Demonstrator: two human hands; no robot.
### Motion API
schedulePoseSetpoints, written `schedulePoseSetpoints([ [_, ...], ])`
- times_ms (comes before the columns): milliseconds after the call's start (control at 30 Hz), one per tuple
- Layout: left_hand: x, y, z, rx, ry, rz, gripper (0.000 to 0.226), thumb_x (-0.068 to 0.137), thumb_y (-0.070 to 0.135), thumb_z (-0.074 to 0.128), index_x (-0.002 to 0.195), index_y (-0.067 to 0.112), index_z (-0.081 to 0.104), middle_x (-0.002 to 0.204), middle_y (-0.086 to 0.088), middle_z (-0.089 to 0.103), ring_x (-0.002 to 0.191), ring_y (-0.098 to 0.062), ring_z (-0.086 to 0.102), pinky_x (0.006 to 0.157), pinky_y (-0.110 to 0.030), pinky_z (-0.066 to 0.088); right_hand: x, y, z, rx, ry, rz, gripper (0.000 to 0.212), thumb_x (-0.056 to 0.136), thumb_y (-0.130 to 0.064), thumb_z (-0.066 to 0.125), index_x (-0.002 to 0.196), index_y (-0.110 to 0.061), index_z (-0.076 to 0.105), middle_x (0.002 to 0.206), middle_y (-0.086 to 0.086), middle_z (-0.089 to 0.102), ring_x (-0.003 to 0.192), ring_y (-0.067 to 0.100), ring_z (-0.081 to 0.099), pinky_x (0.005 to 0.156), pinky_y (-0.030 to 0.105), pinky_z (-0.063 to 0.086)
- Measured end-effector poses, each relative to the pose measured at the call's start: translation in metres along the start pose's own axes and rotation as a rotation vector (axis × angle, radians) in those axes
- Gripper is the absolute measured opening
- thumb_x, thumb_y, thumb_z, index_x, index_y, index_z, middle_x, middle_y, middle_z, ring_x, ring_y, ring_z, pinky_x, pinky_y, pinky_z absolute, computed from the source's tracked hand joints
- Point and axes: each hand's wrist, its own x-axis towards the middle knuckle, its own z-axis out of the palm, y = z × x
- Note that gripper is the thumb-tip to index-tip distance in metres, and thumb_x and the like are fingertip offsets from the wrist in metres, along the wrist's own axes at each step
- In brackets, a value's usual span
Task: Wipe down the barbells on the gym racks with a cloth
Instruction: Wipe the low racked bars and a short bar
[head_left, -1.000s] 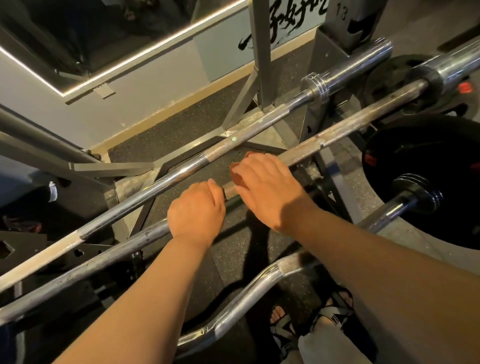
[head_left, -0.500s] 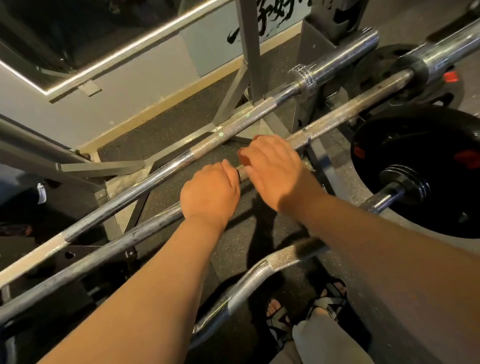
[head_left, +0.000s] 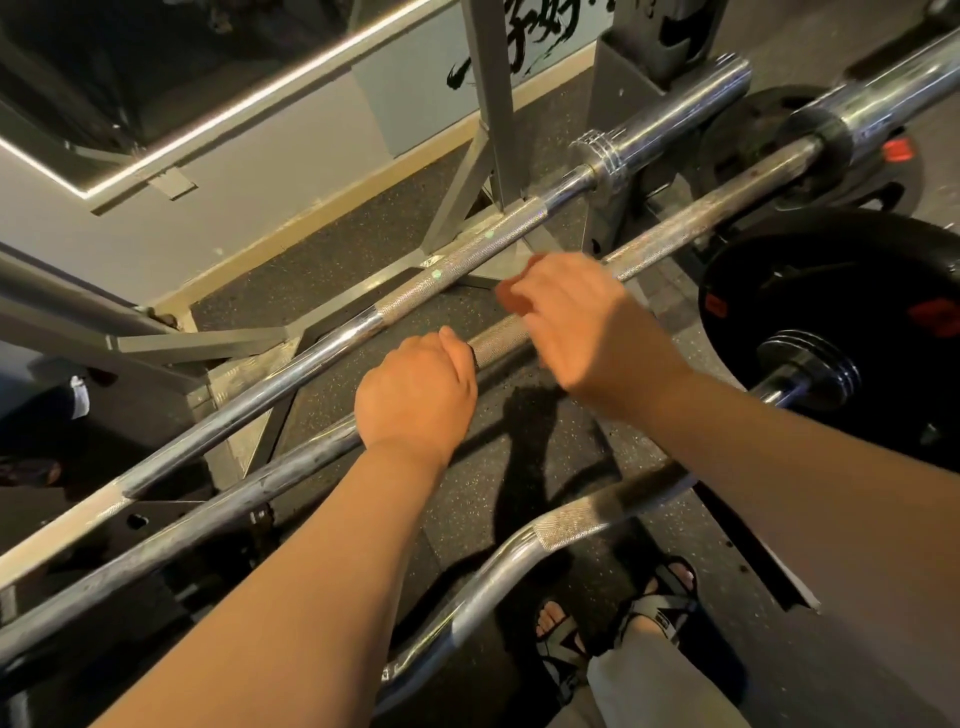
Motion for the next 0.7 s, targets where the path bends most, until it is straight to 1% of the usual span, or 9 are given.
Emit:
schedulePoseSetpoints([
  [67,0.0,0.0,-0.001,0.004,0.001,0.006,0.048,0.109,0.036,0.024,0.091,0.015,0.063,0.084,-0.005,0.06,0.068,-0.026,0.054,0.06,-0.035,0.039,0.002,0.018,-0.009,0.017,0.114,0.186,0.027,0.104,-0.012,0.043,0.118,0.0,0.062,0.117,0.014,0.063,0.116,0.027,0.054,0.11,0.047,0.042],
  [167,0.002,0.0,0.0,0.007,-0.003,0.001,0.047,0.108,0.035,0.024,0.092,0.015,0.063,0.087,-0.006,0.061,0.072,-0.029,0.057,0.063,-0.036,0.041,0.007,-0.009,-0.004,0.006,0.209,0.42,0.03,0.103,-0.01,0.04,0.122,0.003,0.058,0.124,0.017,0.058,0.12,0.025,0.048,0.116,0.045,0.038],
  [233,0.001,0.0,0.001,-0.003,-0.003,-0.006,0.048,0.108,0.035,0.024,0.09,0.014,0.064,0.087,-0.007,0.062,0.075,-0.031,0.061,0.064,-0.037,0.041,0.008,-0.04,0.009,-0.081,0.137,0.381,0.033,0.104,-0.016,0.036,0.126,-0.001,0.056,0.122,0.011,0.055,0.114,0.019,0.045,0.115,0.042,0.035],
  [333,0.0,-0.001,0.002,-0.006,0.006,0.003,0.047,0.108,0.035,0.025,0.088,0.014,0.063,0.085,-0.006,0.063,0.073,-0.029,0.061,0.061,-0.036,0.041,0.0,-0.053,0.021,-0.003,0.034,0.173,0.037,0.105,-0.023,0.039,0.133,-0.005,0.055,0.134,0.012,0.054,0.134,0.028,0.043,0.122,0.046,0.025],
  [433,0.001,-0.001,0.002,-0.005,-0.004,-0.002,0.047,0.108,0.036,0.025,0.087,0.015,0.062,0.084,-0.006,0.062,0.073,-0.031,0.061,0.063,-0.038,0.047,0.001,-0.016,0.002,-0.038,0.022,0.033,0.031,0.106,-0.023,0.042,0.121,-0.007,0.063,0.117,0.009,0.062,0.115,0.027,0.055,0.111,0.043,0.039],
  [500,0.003,-0.001,0.003,-0.009,-0.018,-0.016,0.049,0.108,0.037,0.023,0.086,0.015,0.061,0.083,-0.006,0.06,0.072,-0.031,0.058,0.065,-0.038,0.045,0.003,0.015,-0.009,-0.083,0.078,0.162,0.032,0.104,-0.02,0.039,0.118,-0.006,0.064,0.112,0.009,0.064,0.109,0.025,0.057,0.11,0.048,0.04],
  [600,0.003,-0.002,0.004,-0.001,-0.009,-0.015,0.049,0.108,0.037,0.022,0.085,0.016,0.06,0.081,-0.005,0.059,0.068,-0.028,0.053,0.062,-0.036,0.039,0.003,0.034,-0.014,-0.077,0.179,0.473,0.04,0.104,-0.017,0.035,0.133,0.001,0.056,0.135,0.017,0.057,0.136,0.031,0.045,0.123,0.051,0.027],
  [633,0.003,-0.002,0.004,0.003,-0.006,-0.011,0.049,0.108,0.036,0.022,0.085,0.016,0.06,0.081,-0.005,0.06,0.067,-0.028,0.053,0.062,-0.036,0.039,0.005,0.025,-0.012,-0.08,0.218,0.487,0.039,0.104,-0.016,0.035,0.131,0.002,0.057,0.133,0.018,0.057,0.135,0.032,0.046,0.121,0.048,0.031],
  [700,0.002,0.0,0.003,0.003,-0.006,-0.015,0.048,0.109,0.037,0.022,0.085,0.016,0.059,0.081,-0.005,0.059,0.067,-0.028,0.053,0.062,-0.036,0.039,0.009,-0.003,-0.003,-0.079,0.217,0.434,0.031,0.103,-0.015,0.041,0.12,0.002,0.061,0.117,0.014,0.06,0.117,0.029,0.054,0.108,0.041,0.044],
])
